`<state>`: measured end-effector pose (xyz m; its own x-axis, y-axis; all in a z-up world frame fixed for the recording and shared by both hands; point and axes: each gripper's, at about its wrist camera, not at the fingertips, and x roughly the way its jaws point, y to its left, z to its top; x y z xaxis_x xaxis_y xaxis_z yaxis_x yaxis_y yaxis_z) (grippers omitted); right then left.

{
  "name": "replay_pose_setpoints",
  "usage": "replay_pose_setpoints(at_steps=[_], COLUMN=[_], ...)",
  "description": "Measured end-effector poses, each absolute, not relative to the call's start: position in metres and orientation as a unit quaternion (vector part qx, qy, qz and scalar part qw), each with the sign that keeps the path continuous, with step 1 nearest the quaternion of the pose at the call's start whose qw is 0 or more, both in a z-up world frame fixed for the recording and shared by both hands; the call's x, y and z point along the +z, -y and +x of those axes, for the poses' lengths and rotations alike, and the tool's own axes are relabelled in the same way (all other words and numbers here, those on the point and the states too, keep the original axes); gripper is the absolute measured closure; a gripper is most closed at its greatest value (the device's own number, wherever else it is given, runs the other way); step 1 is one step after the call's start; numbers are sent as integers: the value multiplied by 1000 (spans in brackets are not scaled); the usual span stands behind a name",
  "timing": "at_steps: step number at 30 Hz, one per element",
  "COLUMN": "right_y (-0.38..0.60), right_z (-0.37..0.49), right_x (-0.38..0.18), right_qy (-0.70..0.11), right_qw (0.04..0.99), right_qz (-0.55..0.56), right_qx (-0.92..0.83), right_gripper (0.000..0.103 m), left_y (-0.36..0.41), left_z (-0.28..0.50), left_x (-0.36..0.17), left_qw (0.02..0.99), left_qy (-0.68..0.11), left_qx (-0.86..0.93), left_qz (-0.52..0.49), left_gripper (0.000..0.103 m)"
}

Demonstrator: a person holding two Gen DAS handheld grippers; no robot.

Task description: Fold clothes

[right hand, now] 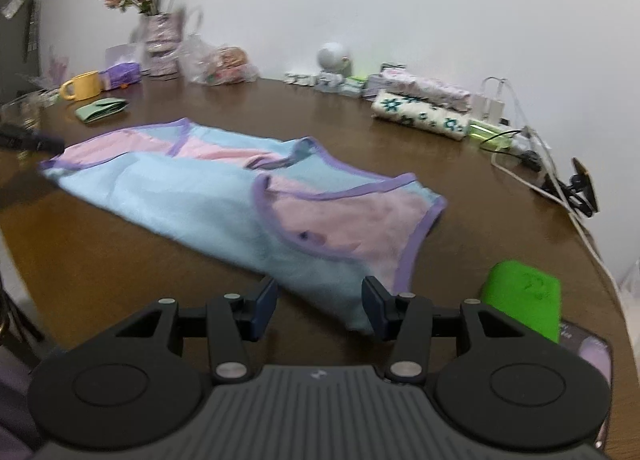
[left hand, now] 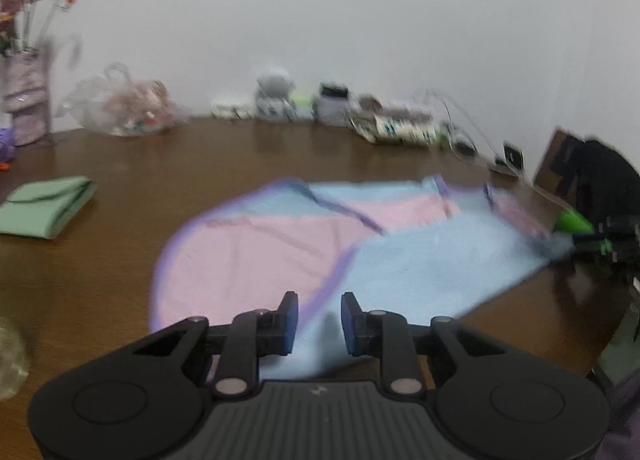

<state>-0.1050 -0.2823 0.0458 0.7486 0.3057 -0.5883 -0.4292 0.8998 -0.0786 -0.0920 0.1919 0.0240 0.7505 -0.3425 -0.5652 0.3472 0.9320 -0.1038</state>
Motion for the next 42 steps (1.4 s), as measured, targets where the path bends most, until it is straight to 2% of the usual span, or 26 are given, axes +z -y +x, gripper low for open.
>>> replay_pose_setpoints(at_steps=[2,4,5,7,13,15,16,17,24,26,28,30,31,35,42], right_y=[280,277,276,276,275,266,262,262,277,272,262,249,244,234,245], right_z=[-99,-95,-93,-89,-54,-42,-43,-44,-53,-66,-80,-89,-90,-84,-73], right_x=[43,41,41,44,59,46,43,43,61,66,66,61,56,40,41], right_qy=[-303,-316,-323,-328,-316,-345,-341,-339,-302,-283,-275,-272,-275,-282,-283], right_qw=[927,920,916,911,915,897,893,893,922,933,937,933,931,930,932], right_qz=[-123,-145,-150,-159,-186,-223,-246,-254,-236,-206,-164,-134,-128,-109,-35], right_qx=[185,182,187,195,166,164,160,154,58,81,141,194,203,211,222], right_gripper=[58,75,94,96,95,80,77,69,69,68,63,62,62,62,62], left_y=[-191,-197,-201,-205,-210,-208,-208,-208,-209,-206,-198,-184,-177,-160,-168], left_z=[-92,-91,-92,-94,-96,-98,-98,-99,-93,-91,-93,-94,-94,-85,-84], left_x=[16,16,16,15,13,12,12,11,14,18,23,27,28,21,13], left_qw=[939,938,939,942,946,947,948,949,946,945,947,945,944,934,941], left_qy=[-296,-301,-301,-296,-286,-281,-279,-277,-287,-290,-282,-273,-273,-301,-296], left_qx=[-179,-172,-167,-158,-152,-153,-153,-153,-149,-147,-155,-180,-187,-192,-164], left_qz=[2,-18,-19,-12,-14,-6,-3,-1,-4,-18,-19,-4,6,27,24], left_gripper=[83,83,83,83,84,84,84,84,83,83,80,67,64,64,67])
